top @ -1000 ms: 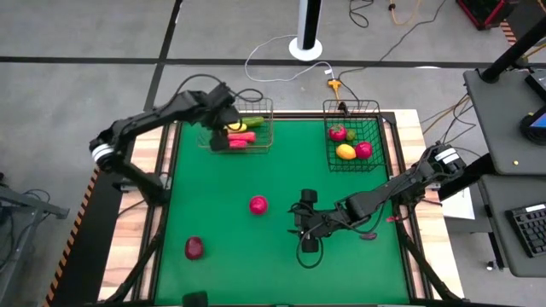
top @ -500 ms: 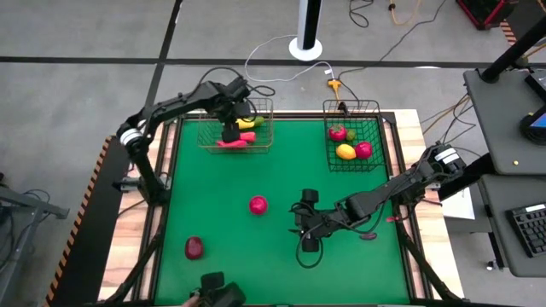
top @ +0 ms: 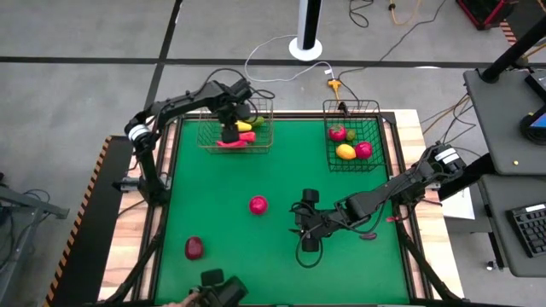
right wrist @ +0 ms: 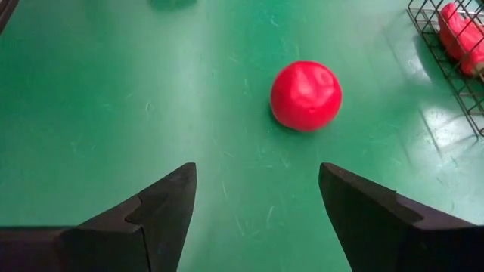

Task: Sort produce into baskets
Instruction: Put the yellow corn into the gold wire basket

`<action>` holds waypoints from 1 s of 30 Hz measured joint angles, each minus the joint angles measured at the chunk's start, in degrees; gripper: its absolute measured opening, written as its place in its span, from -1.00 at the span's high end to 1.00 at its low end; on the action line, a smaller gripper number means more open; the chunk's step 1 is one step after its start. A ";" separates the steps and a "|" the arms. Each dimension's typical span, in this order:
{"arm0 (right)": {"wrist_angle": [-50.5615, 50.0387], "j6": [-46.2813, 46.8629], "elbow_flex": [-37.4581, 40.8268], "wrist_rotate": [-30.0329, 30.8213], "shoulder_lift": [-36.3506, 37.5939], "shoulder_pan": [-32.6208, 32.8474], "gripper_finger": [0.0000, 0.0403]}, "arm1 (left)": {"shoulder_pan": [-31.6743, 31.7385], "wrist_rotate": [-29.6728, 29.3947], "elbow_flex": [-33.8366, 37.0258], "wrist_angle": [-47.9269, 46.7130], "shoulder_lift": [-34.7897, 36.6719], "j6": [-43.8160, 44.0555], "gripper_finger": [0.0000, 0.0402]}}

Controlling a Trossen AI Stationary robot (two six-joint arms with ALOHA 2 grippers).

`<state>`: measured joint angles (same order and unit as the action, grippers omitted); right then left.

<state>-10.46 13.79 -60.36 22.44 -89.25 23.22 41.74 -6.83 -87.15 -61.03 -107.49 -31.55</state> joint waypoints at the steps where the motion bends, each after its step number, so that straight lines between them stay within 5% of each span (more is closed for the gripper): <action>1: 0.00 0.10 0.00 0.00 0.00 0.00 -0.35 | 0.18 -0.46 0.00 -0.12 -0.11 0.11 0.27; 30: 0.00 -0.26 0.02 -0.07 0.00 0.00 -0.39 | 0.74 -1.70 0.07 0.04 -0.27 1.40 0.15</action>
<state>-10.46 13.53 -60.34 22.37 -89.25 23.22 42.48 -8.54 -87.09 -60.98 -107.77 -30.15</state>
